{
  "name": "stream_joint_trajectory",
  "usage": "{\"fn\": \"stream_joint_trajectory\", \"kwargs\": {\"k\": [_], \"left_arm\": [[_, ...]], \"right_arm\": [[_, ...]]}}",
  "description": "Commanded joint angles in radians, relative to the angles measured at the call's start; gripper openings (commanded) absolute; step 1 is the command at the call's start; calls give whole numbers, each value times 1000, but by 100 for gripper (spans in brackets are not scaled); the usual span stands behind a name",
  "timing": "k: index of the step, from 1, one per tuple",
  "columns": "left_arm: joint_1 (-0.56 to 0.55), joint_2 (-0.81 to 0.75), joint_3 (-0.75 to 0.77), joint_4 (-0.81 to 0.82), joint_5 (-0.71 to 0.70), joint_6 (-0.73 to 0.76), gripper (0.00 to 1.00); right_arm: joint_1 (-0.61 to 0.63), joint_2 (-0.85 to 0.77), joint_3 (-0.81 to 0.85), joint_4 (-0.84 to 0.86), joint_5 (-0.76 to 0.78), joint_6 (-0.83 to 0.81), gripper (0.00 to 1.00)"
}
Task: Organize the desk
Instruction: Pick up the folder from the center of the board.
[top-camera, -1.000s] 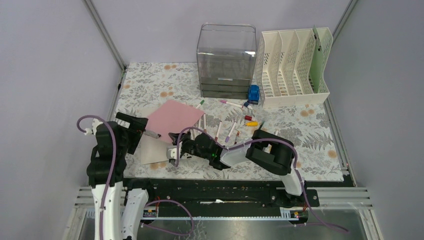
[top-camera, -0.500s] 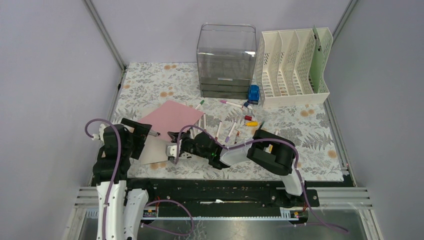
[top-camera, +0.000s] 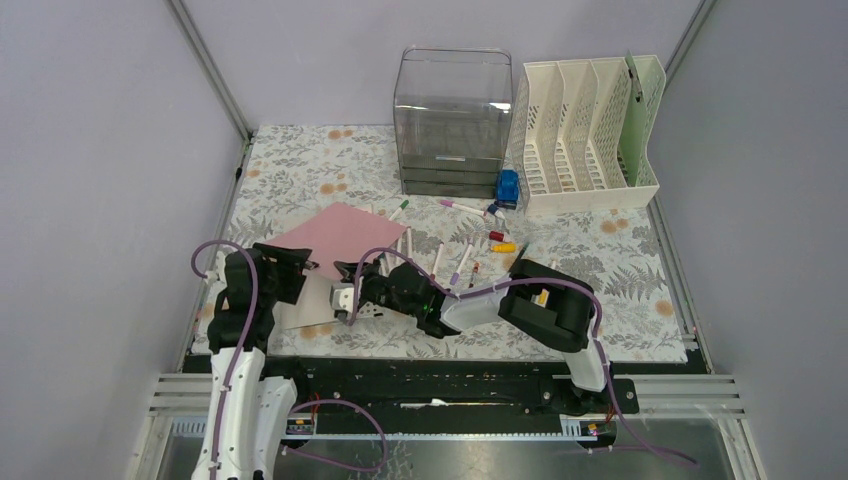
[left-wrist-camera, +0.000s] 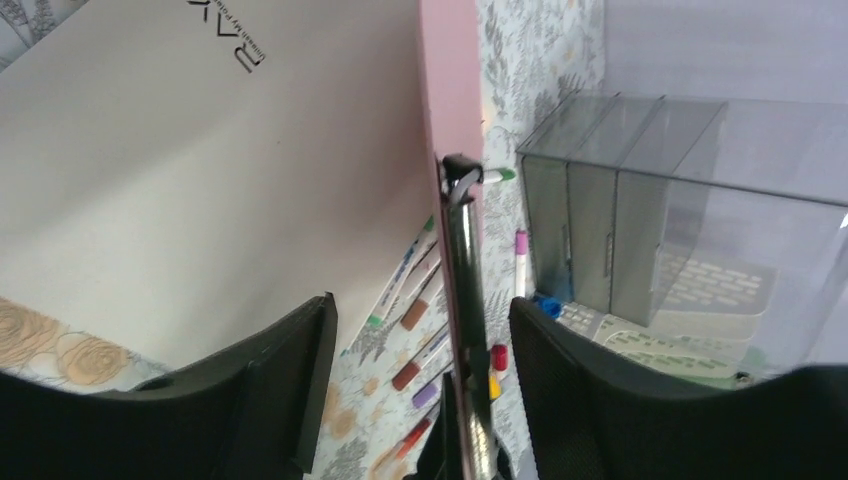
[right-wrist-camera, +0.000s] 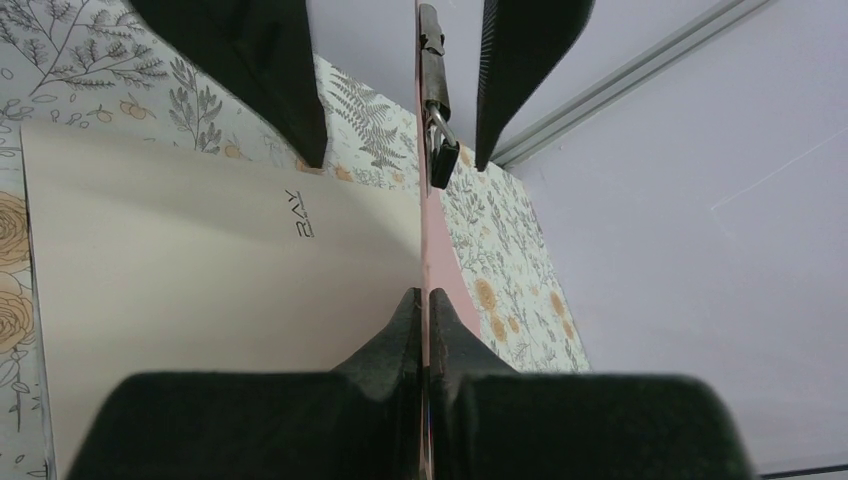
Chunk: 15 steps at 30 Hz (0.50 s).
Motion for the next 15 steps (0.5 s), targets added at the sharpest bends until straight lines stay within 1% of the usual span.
{"fn": "stream_joint_trajectory", "kwargs": {"k": [1,2,4,7,8,10,13,15], "left_arm": [[3,10,16,105,-4,-17,57],[2,8,19,101,-9,-20,46],[3,7,25,95,-18,-23,28],[2,7,44,91,-22,-16,7],[2,9,53,88,-26,-9,0],[3,11,80,74,-39,7,0],[2,13,137,55,-74,45,0],[3,15,178,48,-96,81,0]], "right_arm": [[21,-74,27,57,5,28,0],[23,-76,27,57,3,28,0],[26,-78,23,67,1,27,0],[33,-83,12,89,-8,18,0],[37,-84,9,96,-9,17,2],[42,-87,4,119,-7,13,14],[48,-95,-1,155,0,12,43],[52,-106,-1,159,0,9,59]]}}
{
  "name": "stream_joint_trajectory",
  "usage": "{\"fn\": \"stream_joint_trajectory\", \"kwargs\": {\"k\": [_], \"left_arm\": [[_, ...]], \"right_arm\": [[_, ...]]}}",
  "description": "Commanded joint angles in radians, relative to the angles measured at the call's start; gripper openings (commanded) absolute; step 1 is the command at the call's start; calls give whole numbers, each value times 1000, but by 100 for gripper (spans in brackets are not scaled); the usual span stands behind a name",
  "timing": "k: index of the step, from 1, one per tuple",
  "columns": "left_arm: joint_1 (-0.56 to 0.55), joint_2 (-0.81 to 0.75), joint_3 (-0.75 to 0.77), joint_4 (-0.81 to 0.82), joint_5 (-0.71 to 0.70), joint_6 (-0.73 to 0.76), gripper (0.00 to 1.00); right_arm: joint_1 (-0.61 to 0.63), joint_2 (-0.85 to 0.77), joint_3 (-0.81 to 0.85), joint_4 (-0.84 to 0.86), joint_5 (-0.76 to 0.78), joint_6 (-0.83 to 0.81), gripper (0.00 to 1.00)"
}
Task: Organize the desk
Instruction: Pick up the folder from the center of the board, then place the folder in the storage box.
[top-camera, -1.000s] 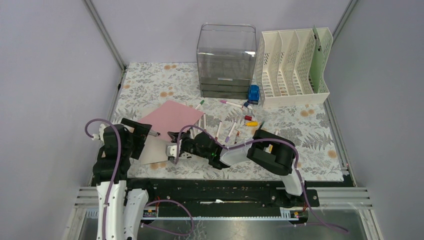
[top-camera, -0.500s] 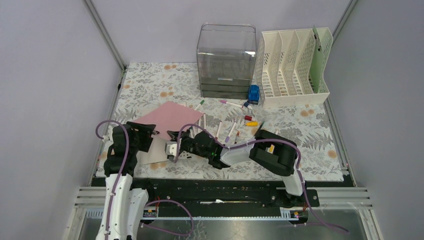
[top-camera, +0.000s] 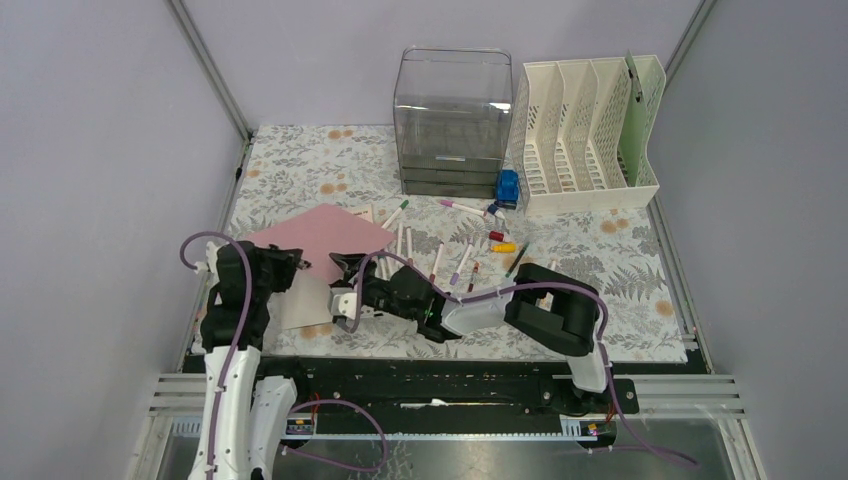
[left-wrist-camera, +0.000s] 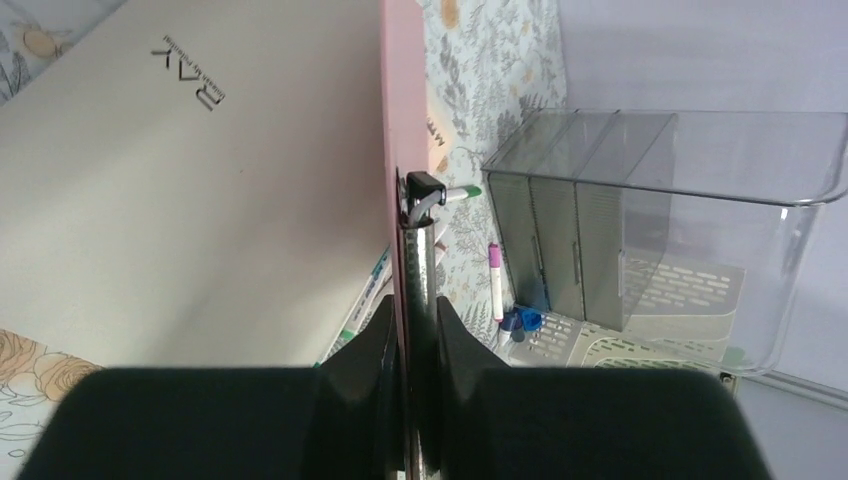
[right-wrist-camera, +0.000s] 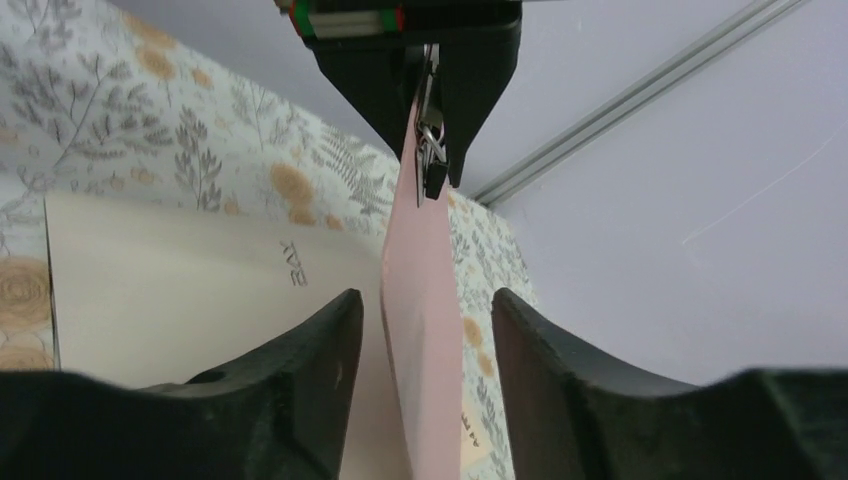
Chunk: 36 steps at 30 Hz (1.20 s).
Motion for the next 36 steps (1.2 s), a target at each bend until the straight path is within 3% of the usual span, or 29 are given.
{"fn": "stream_joint_trajectory", "kwargs": {"k": [1,7,12,15,19,22,29,36], "left_arm": [[3,3,135,25,-84,90,0],[3,32,257,17,-153,259,0],[3,65,327,43,-154,377,0],[3,82,357,86,-114,462,0],[4,84,389,149,-31,610,0],[3,82,406,194,88,727,0],[3,145,478,214,409,915,0],[4,225,494,302,742,939,0]], "right_arm": [[24,-92,3,125,-2,0,66],[33,-186,-1,-24,11,54,96],[37,-300,-12,-336,-9,167,100],[28,-361,58,-645,-4,251,100],[-107,-420,225,-1105,-240,425,100],[-225,-456,324,-1386,-513,407,100],[-451,-563,408,-1794,-821,222,100],[-608,-561,646,-2084,-1078,199,100]]}}
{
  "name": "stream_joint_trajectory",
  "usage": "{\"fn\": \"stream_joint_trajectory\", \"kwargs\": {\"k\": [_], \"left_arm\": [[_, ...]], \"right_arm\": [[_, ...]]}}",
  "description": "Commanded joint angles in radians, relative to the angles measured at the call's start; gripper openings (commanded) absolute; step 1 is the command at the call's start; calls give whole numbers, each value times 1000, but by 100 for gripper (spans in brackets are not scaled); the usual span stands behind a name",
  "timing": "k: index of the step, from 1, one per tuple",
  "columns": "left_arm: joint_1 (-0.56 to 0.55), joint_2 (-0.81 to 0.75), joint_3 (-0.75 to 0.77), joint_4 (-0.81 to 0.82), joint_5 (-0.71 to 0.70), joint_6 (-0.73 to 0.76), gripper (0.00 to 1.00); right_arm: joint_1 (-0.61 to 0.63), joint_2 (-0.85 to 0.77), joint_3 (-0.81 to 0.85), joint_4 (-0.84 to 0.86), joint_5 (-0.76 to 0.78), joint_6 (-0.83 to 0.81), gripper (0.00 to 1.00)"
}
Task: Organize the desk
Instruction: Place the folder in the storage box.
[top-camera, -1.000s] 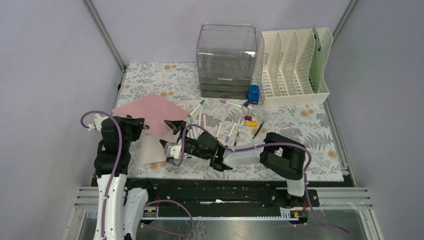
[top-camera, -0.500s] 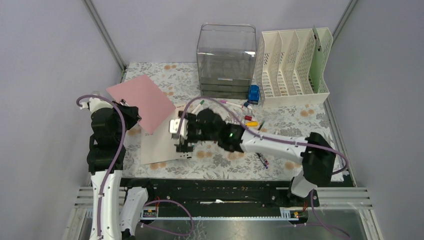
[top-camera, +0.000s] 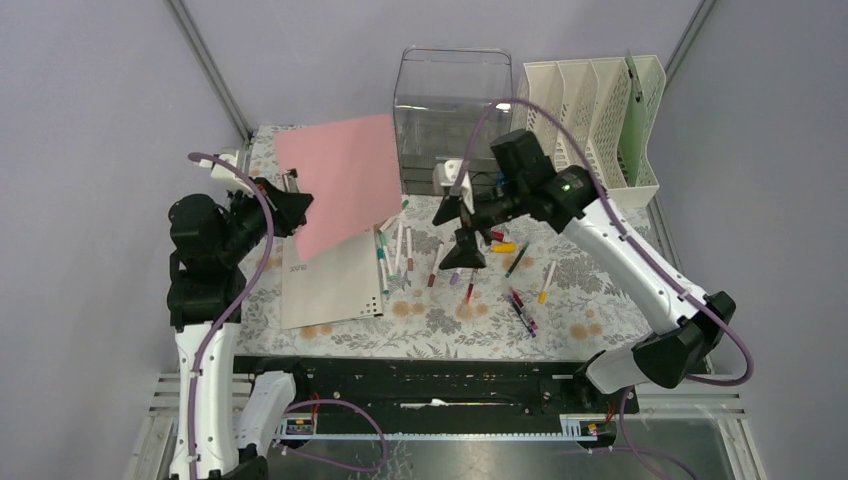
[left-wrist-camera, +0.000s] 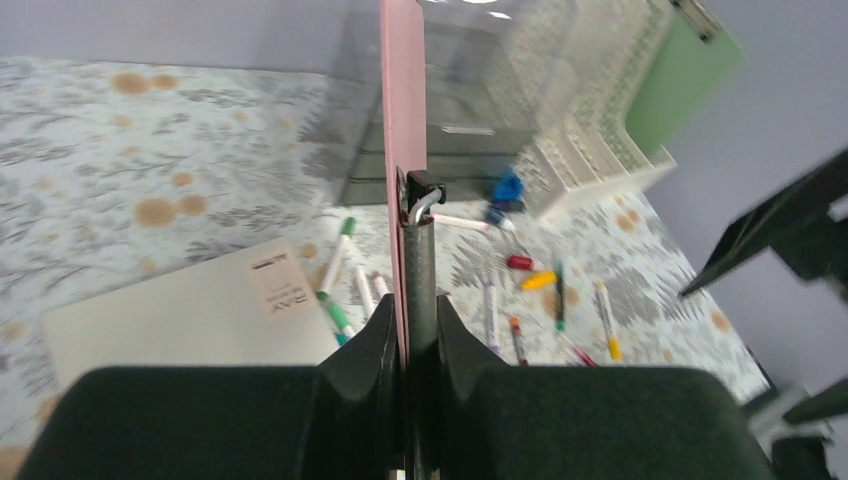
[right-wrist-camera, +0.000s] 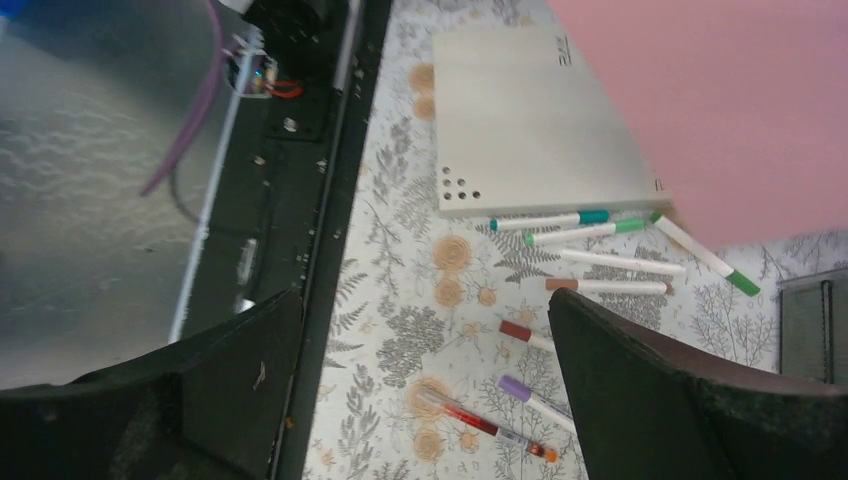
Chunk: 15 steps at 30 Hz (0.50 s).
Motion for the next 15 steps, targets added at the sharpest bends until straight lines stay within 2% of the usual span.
{"fn": "stream_joint_trajectory", "kwargs": {"k": [1,9,12,15], "left_arm": [[4,45,47,160,312,46,0],[-3,93,59,213,542,16,0],[-44,102,56,218,551,20,0],[-138,113,55,218,513,33,0]], "right_arm": [[-80,-28,166,-218,-234,-7,100],[-235,-40,259,-184,-284,160,100],[-269,-41,272,-136,-280,241,100],[-307,-29,280,-106,-317,297,100]]}}
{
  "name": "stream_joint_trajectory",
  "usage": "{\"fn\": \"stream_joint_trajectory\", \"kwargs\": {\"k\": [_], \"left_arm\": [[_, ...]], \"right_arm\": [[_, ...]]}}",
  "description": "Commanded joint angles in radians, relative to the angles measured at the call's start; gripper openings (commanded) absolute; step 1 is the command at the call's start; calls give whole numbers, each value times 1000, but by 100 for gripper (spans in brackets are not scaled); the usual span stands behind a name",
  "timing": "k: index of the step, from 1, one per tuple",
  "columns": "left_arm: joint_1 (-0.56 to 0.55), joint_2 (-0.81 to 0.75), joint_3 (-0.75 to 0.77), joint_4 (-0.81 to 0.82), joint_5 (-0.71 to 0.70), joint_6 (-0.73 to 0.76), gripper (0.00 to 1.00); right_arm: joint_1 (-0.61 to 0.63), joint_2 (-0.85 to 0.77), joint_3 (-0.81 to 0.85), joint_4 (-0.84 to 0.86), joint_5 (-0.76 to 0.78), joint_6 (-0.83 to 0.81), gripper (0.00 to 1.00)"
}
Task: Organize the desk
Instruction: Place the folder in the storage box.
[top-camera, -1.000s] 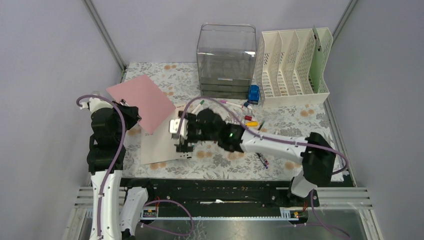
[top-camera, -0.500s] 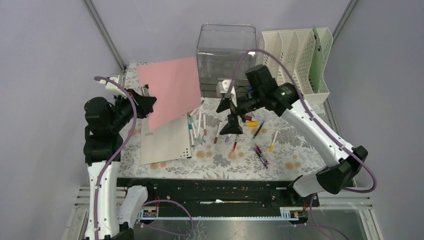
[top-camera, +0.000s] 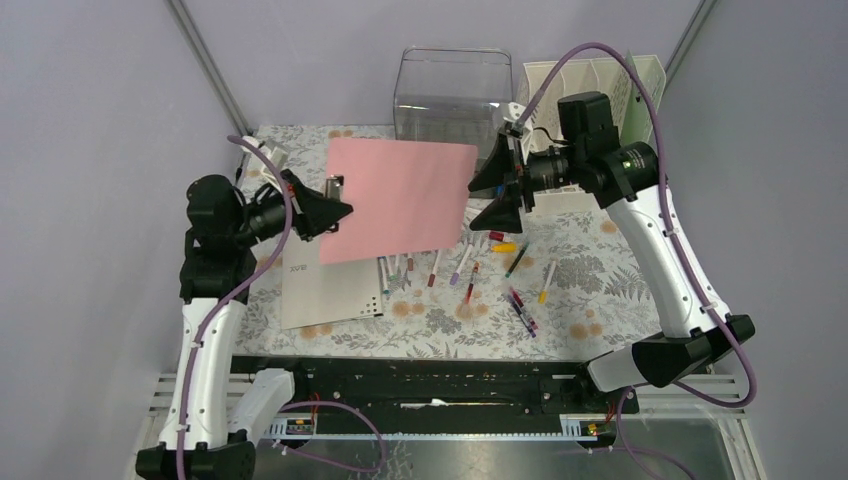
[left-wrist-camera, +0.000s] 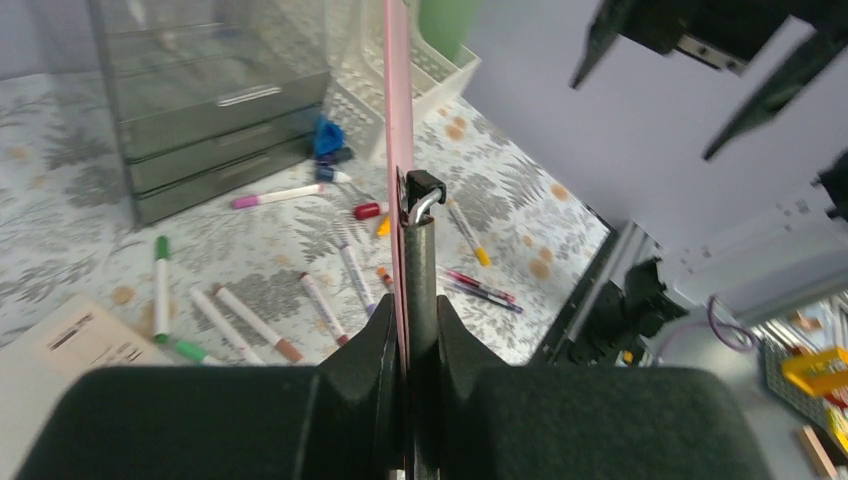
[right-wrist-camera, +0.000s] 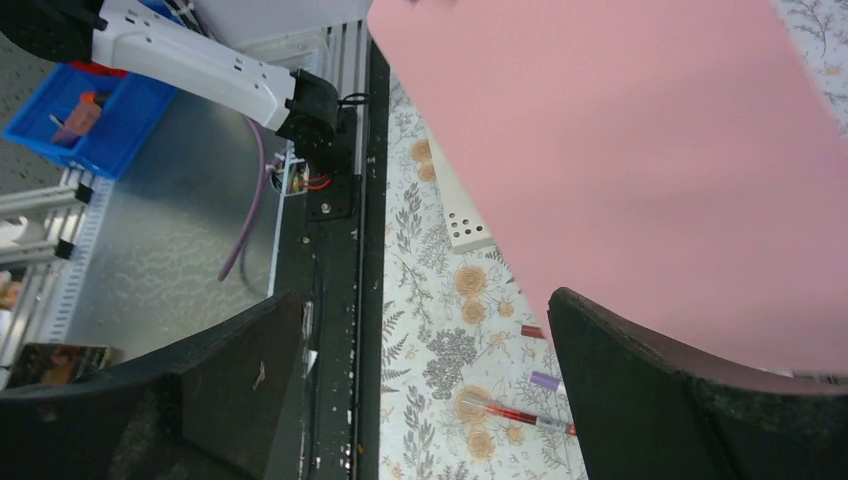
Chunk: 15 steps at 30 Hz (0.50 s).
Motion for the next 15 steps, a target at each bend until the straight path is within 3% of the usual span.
{"fn": "stream_joint_trajectory", "kwargs": {"k": [1,7,15], "left_arm": [[-115,12,50,95,34,25,0],[-292,66,61,81,-52,81,0],[-477,217,207,-161,-174,276,0]], "right_arm": [[-44,-7,46,60,-81,137,100],[-61,-9,48,32,-69,72,100],[-61,6,42,-29,6,-10,100]]}}
